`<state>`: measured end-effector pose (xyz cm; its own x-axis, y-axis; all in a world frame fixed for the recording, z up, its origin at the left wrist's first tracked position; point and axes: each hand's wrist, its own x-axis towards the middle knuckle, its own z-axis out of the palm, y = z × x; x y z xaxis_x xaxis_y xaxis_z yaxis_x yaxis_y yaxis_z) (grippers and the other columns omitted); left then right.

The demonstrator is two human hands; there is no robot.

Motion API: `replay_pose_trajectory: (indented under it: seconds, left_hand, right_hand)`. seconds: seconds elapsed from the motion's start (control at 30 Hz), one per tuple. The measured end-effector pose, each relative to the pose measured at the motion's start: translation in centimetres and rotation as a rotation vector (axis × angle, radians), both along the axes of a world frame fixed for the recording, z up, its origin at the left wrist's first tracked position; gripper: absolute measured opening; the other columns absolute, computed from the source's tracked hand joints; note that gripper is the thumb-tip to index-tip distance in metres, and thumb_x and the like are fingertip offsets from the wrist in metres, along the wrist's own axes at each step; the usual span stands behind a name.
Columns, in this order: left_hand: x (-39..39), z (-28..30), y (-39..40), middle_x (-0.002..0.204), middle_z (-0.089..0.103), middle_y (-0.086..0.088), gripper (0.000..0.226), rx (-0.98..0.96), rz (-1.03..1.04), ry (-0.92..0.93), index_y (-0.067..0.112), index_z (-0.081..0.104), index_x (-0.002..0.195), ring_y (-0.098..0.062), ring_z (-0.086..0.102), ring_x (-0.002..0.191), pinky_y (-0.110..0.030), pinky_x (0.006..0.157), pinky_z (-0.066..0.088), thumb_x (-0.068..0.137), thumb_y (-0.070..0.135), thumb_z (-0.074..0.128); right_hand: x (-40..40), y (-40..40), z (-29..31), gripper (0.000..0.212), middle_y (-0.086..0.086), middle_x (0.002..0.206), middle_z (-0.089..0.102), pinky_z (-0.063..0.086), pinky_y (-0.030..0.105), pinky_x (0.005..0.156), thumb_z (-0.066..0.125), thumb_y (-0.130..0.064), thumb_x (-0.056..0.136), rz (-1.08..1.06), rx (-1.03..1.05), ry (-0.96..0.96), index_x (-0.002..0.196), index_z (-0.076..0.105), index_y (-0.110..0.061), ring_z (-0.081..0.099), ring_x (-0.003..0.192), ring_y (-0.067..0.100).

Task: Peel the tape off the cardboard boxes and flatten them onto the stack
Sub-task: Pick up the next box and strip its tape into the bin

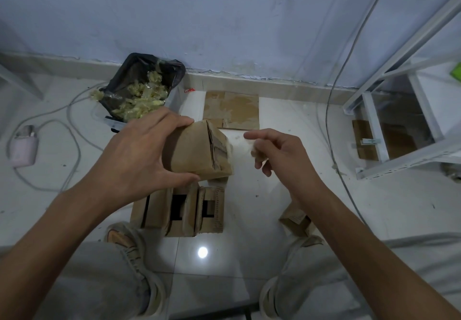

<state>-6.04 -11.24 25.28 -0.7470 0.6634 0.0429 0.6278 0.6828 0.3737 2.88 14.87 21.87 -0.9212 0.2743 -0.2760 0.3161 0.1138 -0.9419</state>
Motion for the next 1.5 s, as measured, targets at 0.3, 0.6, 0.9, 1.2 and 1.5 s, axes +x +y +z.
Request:
replay_pose_trajectory:
  seconds: [0.3,0.6,0.9,1.2,1.5]
  left_hand:
    - [-0.2,0.4,-0.4,0.131,0.053,0.007,0.100,0.002,0.027,0.003,0.029,0.049,0.142,-0.013,0.051,0.114,-0.040,0.092,0.046,0.060,0.084,0.058]
    - [-0.1,0.9,-0.8,0.133,0.054,0.007,0.099,0.022,0.032,0.034,0.028,0.050,0.143,-0.013,0.050,0.117,-0.041,0.094,0.044,0.061,0.082,0.059]
    - [0.0,1.0,-1.0,0.136,0.053,0.005,0.100,0.028,-0.003,0.072,0.025,0.050,0.145,-0.015,0.049,0.121,-0.042,0.097,0.043,0.063,0.081,0.060]
    - [1.3,2.0,0.2,0.136,0.052,0.001,0.095,0.114,-0.058,0.129,0.021,0.051,0.144,-0.011,0.046,0.117,-0.038,0.091,0.042,0.066,0.074,0.064]
    - [3.5,1.1,0.0,0.134,0.052,-0.002,0.093,0.324,0.049,0.143,0.015,0.052,0.142,-0.015,0.051,0.117,-0.035,0.092,0.046,0.065,0.065,0.073]
  right_hand:
    - [0.1,0.7,0.4,0.025,0.016,0.086,0.079,0.054,0.031,0.054,0.046,-0.009,0.110,0.101,-0.104,0.048,0.112,0.070,-0.006,0.074,0.067,0.035]
    - [0.2,1.0,-0.1,0.023,0.008,0.103,0.080,0.066,0.039,0.070,0.057,-0.018,0.108,0.146,-0.059,0.090,0.123,0.073,-0.010,0.079,0.087,0.031]
    - [0.3,1.1,-0.4,0.022,0.006,0.099,0.081,0.064,0.035,0.070,0.069,-0.019,0.099,-0.015,-0.123,0.031,0.106,0.072,0.001,0.078,0.084,0.030]
    - [-0.4,0.4,-1.6,0.021,-0.002,0.069,0.069,0.062,0.034,0.064,0.072,-0.015,0.097,-0.056,0.537,0.192,0.083,0.056,-0.013,0.070,0.063,0.013]
    - [-0.1,-0.8,-1.7,0.016,-0.003,0.084,0.076,0.064,0.035,0.074,0.070,-0.028,0.100,-0.078,0.223,0.282,0.093,0.075,-0.014,0.074,0.080,0.014]
